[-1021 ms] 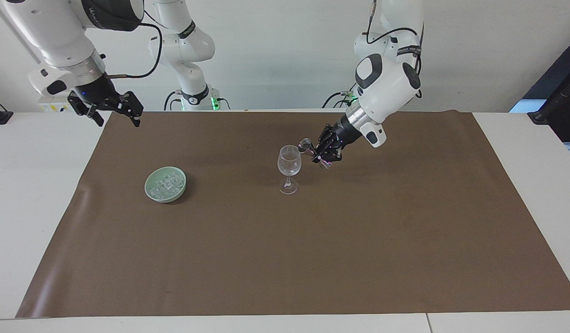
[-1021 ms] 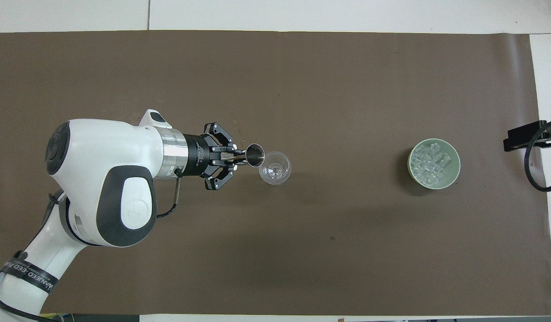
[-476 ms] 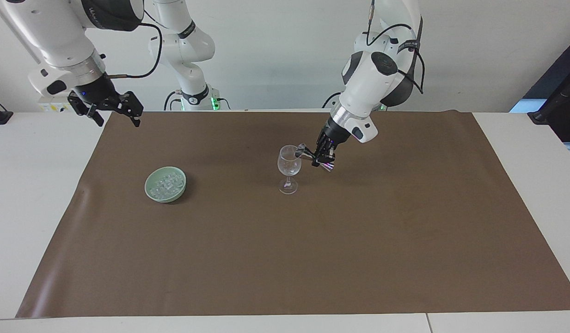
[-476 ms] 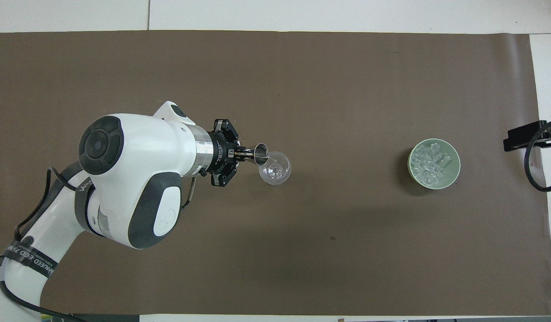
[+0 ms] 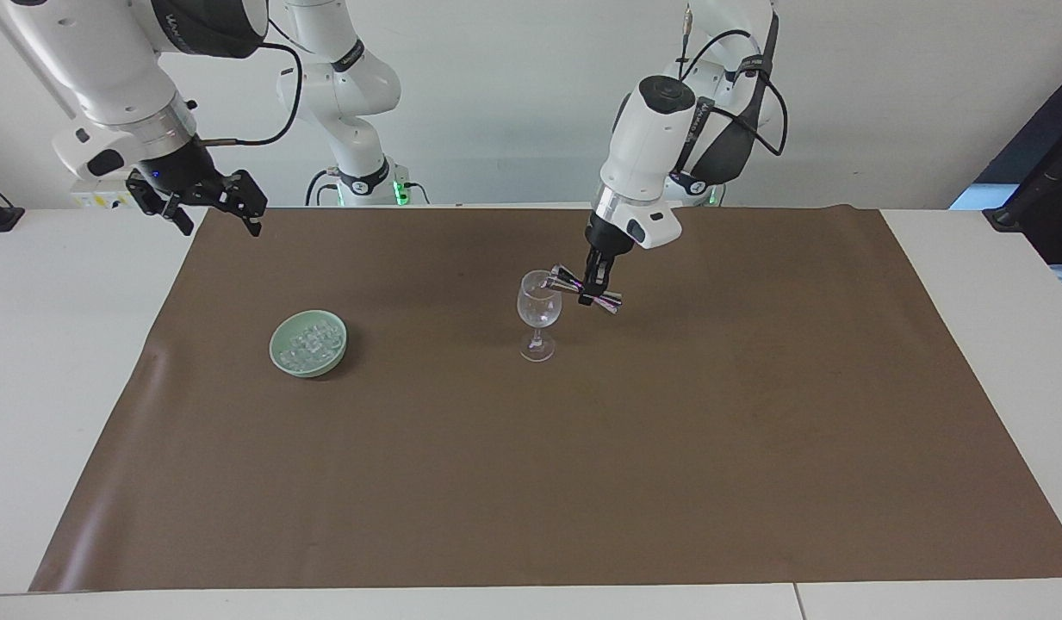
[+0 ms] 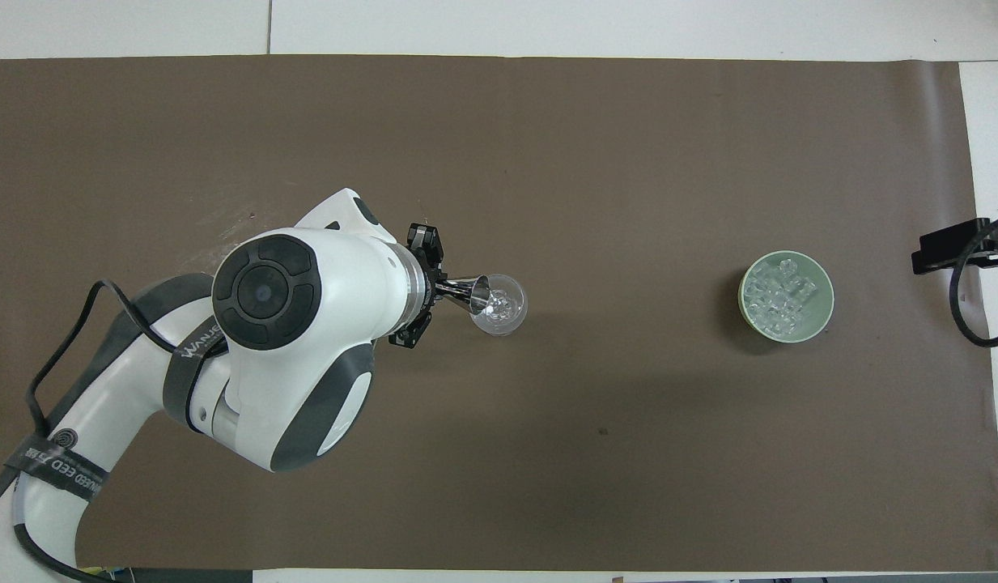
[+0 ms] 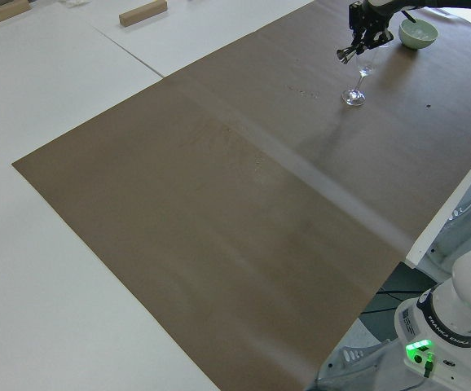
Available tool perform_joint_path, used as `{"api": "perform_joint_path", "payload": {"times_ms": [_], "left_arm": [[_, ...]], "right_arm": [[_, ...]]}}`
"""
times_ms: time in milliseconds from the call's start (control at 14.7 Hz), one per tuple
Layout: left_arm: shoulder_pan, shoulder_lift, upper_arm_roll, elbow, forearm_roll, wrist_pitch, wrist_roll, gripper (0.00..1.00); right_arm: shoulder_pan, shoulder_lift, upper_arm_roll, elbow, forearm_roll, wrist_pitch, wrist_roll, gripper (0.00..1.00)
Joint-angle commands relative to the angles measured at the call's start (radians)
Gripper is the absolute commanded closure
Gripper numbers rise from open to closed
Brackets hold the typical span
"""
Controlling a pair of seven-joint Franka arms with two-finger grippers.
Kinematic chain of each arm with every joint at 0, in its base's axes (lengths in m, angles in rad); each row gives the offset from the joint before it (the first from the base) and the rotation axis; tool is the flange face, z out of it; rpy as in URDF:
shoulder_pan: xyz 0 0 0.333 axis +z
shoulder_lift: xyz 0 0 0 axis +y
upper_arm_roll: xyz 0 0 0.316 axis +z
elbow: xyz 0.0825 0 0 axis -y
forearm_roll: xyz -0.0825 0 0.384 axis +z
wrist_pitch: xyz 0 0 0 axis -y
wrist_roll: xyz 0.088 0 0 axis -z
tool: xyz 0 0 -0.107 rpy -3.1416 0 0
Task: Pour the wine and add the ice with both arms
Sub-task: 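Tilt the silver cup over the clear glass with the left gripper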
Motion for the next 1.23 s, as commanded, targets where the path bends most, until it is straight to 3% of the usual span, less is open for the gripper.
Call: {"api": "perform_joint_path", "payload": {"times_ms": [0, 817, 1157], "left_arm": [[-0.024, 0.014, 0.002, 0.053, 0.072, -0.071, -0.025, 1.0], [-0.091, 0.03, 0.002, 0.106, 0.316, -0.101, -0.069, 1.0], [-0.108, 0.039, -0.003, 0.103, 0.406, -0.045, -0.071, 1.0]], "right_arm": [[-0.012, -0.015, 0.008, -0.015, 0.003, 0.001, -0.016, 0.0], [-0.012, -0.015, 0.008, -0.015, 0.003, 0.001, -0.016, 0.0], [-0.012, -0.015, 0.008, -0.015, 0.003, 0.001, -0.016, 0.0]]}}
